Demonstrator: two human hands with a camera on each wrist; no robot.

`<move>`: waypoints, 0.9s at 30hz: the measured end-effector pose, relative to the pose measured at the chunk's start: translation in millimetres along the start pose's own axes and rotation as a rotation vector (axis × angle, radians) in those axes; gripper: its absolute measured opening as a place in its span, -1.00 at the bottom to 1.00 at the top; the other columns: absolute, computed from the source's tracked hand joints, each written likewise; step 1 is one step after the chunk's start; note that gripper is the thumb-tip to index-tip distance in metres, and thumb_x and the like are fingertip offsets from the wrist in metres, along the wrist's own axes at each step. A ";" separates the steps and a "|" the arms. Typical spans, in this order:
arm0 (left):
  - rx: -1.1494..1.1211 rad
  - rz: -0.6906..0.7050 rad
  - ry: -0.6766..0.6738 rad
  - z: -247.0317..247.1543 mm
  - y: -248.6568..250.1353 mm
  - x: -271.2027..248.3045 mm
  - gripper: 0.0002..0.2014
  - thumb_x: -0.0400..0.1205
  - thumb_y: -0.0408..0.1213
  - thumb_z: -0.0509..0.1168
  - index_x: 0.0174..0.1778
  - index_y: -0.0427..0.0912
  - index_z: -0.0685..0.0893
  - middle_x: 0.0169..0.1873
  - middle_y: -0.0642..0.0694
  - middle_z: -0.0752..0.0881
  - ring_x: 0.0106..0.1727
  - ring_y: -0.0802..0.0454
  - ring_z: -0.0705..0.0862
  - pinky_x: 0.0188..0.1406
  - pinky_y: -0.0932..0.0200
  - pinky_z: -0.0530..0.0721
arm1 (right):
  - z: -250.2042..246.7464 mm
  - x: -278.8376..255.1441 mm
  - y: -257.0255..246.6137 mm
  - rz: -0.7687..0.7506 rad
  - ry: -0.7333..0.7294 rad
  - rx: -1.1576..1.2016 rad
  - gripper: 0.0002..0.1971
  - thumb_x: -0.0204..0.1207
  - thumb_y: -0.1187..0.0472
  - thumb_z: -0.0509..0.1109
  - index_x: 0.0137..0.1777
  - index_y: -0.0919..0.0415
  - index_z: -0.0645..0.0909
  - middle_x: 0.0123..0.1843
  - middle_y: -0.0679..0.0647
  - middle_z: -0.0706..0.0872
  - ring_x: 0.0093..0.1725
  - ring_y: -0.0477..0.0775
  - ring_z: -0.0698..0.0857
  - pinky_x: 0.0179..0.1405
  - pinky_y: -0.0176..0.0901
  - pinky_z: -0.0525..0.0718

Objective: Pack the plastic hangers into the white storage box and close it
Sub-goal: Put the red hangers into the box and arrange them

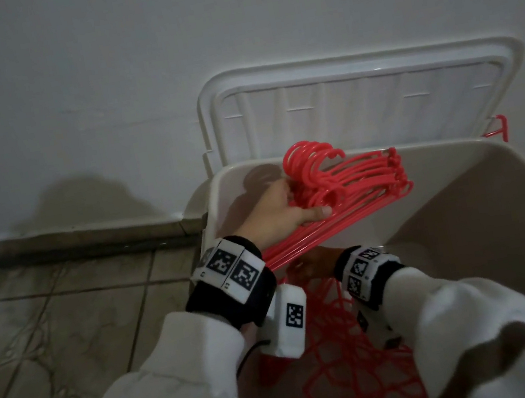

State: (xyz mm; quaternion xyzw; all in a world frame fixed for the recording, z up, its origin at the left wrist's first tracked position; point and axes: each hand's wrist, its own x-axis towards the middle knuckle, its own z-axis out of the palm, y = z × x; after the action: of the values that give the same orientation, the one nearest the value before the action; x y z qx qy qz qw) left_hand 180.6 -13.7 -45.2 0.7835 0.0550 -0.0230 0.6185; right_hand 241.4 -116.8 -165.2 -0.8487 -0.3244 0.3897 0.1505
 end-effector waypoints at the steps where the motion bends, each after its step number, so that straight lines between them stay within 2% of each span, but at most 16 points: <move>1: -0.002 -0.001 0.007 0.1 0.4 -0.3 -0.46 0.42 -0.39 0.51 0.33 -0.26 0.54 0.20 -0.12 0.70 0.25 0.02 0.66 0.32 0.16 0.56 | 3.4 0.9 -0.8 0.002 0.005 0.059 -0.65 0.59 0.36 0.30 0.36 0.44 0.50 0.26 0.30 0.62 0.16 0.24 0.65 0.22 -0.18 0.58; 2: -0.005 -0.003 0.013 0.3 0.6 -0.7 -0.47 0.43 -0.40 0.51 0.32 -0.25 0.54 0.19 -0.11 0.70 0.24 0.03 0.66 0.32 0.18 0.55 | 5.6 0.4 -0.7 -0.002 0.021 0.118 -0.66 0.59 0.37 0.29 0.34 0.48 0.50 0.23 0.32 0.63 0.10 0.25 0.67 0.15 -0.19 0.62; 5: -0.022 -0.002 0.008 -0.5 2.8 -1.7 -0.48 0.43 -0.42 0.50 0.31 -0.24 0.54 0.18 -0.11 0.70 0.21 0.04 0.67 0.28 0.22 0.57 | 1.4 -4.2 2.5 0.030 0.116 0.175 -0.70 0.61 0.37 0.25 0.27 0.53 0.55 0.23 0.45 0.64 0.19 0.39 0.65 0.24 -0.01 0.59; 6: -0.025 -0.002 0.007 -0.7 3.2 -1.8 -0.48 0.43 -0.42 0.50 0.32 -0.24 0.54 0.19 -0.12 0.70 0.21 0.04 0.67 0.27 0.22 0.58 | -1.8 -8.6 3.8 0.055 0.126 0.161 -0.71 0.62 0.36 0.23 0.25 0.51 0.57 0.24 0.44 0.64 0.16 0.34 0.67 0.20 -0.10 0.61; 8: -0.036 0.005 0.007 -1.1 4.2 -2.7 -0.47 0.44 -0.42 0.50 0.33 -0.27 0.54 0.19 -0.12 0.70 0.20 0.05 0.67 0.25 0.25 0.59 | -9.6 -16.3 9.3 0.104 0.081 0.095 -0.72 0.64 0.33 0.20 0.21 0.48 0.61 0.22 0.39 0.68 -0.02 0.15 0.70 -0.13 -0.46 0.58; 9: -0.042 0.008 0.011 -1.5 5.1 -3.5 -0.48 0.44 -0.43 0.49 0.33 -0.27 0.54 0.18 -0.10 0.70 0.17 0.07 0.68 0.20 0.33 0.60 | -12.4 -19.8 13.8 0.125 0.066 0.070 -0.72 0.65 0.30 0.19 0.19 0.46 0.63 0.21 0.35 0.70 -0.02 0.11 0.70 -0.21 -0.50 0.53; 12: -0.050 0.028 0.035 -1.6 7.7 -4.6 -0.54 0.44 -0.44 0.49 0.25 -0.23 0.57 0.08 -0.02 0.69 0.03 0.19 0.67 0.04 0.50 0.58 | -20.8 -35.8 25.4 0.196 0.089 -0.032 -0.68 0.65 0.18 0.22 0.23 0.37 0.64 0.25 0.25 0.68 0.25 0.18 0.64 0.05 -0.28 0.49; 14: -0.076 0.035 0.059 -1.5 9.1 -4.8 -0.56 0.43 -0.46 0.49 0.22 -0.20 0.58 0.06 -0.04 0.70 0.05 0.13 0.68 0.13 0.38 0.60 | -24.8 -46.2 38.1 0.269 0.091 -0.069 -0.64 0.61 0.10 0.28 0.26 0.35 0.62 0.24 0.22 0.69 0.27 0.16 0.63 0.17 -0.18 0.50; 15: -0.091 0.036 0.069 -1.3 9.5 -4.8 -0.57 0.43 -0.47 0.49 0.19 -0.18 0.59 0.07 -0.07 0.71 0.09 0.07 0.68 0.21 0.27 0.60 | -25.8 -50.9 46.6 0.313 0.065 -0.086 -0.63 0.60 0.08 0.31 0.24 0.37 0.63 0.11 0.18 0.77 0.17 0.05 0.70 0.14 -0.18 0.54; 17: -0.110 0.039 0.081 -0.4 9.8 -4.9 -0.60 0.42 -0.48 0.49 0.14 -0.14 0.59 0.07 -0.09 0.71 0.09 0.05 0.68 0.24 0.17 0.58 | -27.3 -58.8 61.0 0.411 0.027 -0.018 -0.66 0.60 0.09 0.31 0.10 0.40 0.70 -0.32 0.01 0.82 -0.31 -0.27 0.74 -0.10 -0.29 0.61; 18: -0.119 0.042 0.082 0.2 10.0 -4.9 -0.60 0.42 -0.50 0.48 0.13 -0.14 0.59 0.07 -0.10 0.71 0.09 0.05 0.68 0.23 0.18 0.58 | -28.4 -61.2 68.6 0.453 0.030 0.017 -0.68 0.60 0.11 0.31 0.03 0.40 0.72 -0.33 0.01 0.82 -0.43 -0.27 0.71 -0.16 -0.30 0.61; 19: -0.123 0.047 0.084 0.5 10.5 -5.1 -0.60 0.42 -0.50 0.48 0.14 -0.15 0.59 0.08 -0.11 0.71 0.09 0.05 0.69 0.23 0.19 0.58 | -30.7 -66.1 73.1 0.500 0.058 0.002 -0.71 0.58 0.12 0.33 0.00 0.37 0.72 -0.16 0.09 0.83 -0.34 -0.18 0.75 -0.18 -0.25 0.61; 21: -0.125 0.057 0.085 0.5 10.5 -5.4 -0.59 0.43 -0.51 0.48 0.15 -0.16 0.59 0.08 -0.12 0.71 0.10 0.05 0.69 0.18 0.27 0.60 | -35.7 -72.0 79.9 0.568 0.124 -0.069 -0.73 0.53 0.14 0.37 0.12 0.31 0.67 0.14 0.18 0.73 -0.03 0.01 0.77 -0.27 -0.19 0.62; 24: -0.119 0.057 0.078 0.5 11.0 -5.7 -0.59 0.43 -0.48 0.48 0.15 -0.13 0.58 0.08 -0.08 0.71 0.08 0.11 0.68 0.15 0.33 0.60 | -42.2 -76.9 82.4 0.568 0.095 0.026 -0.75 0.57 0.27 0.33 0.19 0.35 0.62 0.17 0.23 0.69 -0.01 -0.05 0.75 -0.28 -0.20 0.61; 25: -0.122 0.057 0.075 0.3 11.1 -5.7 -0.59 0.43 -0.48 0.49 0.15 -0.12 0.59 0.08 -0.07 0.71 0.08 0.12 0.69 0.18 0.30 0.60 | -44.8 -79.2 82.5 0.580 0.079 0.037 -0.77 0.59 0.27 0.31 0.12 0.40 0.65 0.08 0.21 0.75 -0.03 -0.06 0.74 -0.21 -0.23 0.58; 27: -0.121 0.062 0.071 0.1 11.2 -5.6 -0.60 0.43 -0.48 0.48 0.12 -0.10 0.58 0.01 0.00 0.72 0.02 0.22 0.69 0.13 0.39 0.60 | -45.1 -80.9 86.4 0.557 0.058 0.182 -0.70 0.64 0.32 0.22 -0.26 0.47 0.64 -0.44 0.10 0.78 -0.41 -0.19 0.74 -0.29 -0.29 0.58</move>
State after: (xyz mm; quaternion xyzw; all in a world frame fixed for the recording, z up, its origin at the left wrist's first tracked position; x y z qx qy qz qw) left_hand 176.4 -16.6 -33.8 0.7465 0.0539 0.0273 0.6627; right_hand 273.7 -235.3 -134.2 -0.8988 -0.0380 0.4192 0.1224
